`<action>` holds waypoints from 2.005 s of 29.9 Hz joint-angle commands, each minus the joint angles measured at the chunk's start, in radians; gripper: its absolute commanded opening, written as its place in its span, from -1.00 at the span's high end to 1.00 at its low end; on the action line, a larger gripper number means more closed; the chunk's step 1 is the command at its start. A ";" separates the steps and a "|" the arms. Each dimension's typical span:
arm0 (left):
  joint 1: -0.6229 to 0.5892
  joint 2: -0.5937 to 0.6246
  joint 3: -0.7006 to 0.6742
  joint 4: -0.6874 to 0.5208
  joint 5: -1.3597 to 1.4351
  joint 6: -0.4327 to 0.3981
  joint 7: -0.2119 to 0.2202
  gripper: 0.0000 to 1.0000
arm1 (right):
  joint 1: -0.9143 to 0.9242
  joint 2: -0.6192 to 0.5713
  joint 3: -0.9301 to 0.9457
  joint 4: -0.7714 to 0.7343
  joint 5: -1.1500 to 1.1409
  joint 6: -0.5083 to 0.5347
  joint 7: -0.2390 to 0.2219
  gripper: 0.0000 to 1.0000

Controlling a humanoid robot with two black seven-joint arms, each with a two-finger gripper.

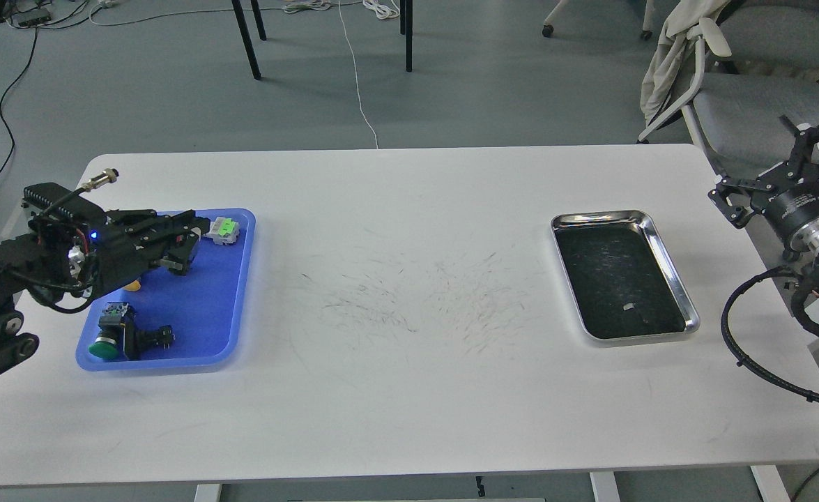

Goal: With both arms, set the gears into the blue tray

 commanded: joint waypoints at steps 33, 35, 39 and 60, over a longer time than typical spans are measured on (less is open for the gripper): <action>0.138 -0.108 -0.013 0.160 -0.016 0.069 -0.008 -0.94 | 0.002 0.017 -0.005 0.005 0.000 0.000 0.000 -0.93; 0.131 -0.107 -0.013 0.157 -0.025 0.068 -0.009 -0.95 | 0.003 0.017 -0.006 0.005 0.000 0.000 0.000 -0.93; 0.108 -0.096 -0.023 0.140 -0.073 0.072 -0.011 -0.96 | 0.006 0.017 -0.005 0.006 0.000 -0.002 0.000 -0.94; -0.310 -0.499 -0.332 0.531 -1.392 -0.013 0.015 -0.95 | 0.040 0.017 -0.003 0.064 0.002 -0.005 -0.005 -0.97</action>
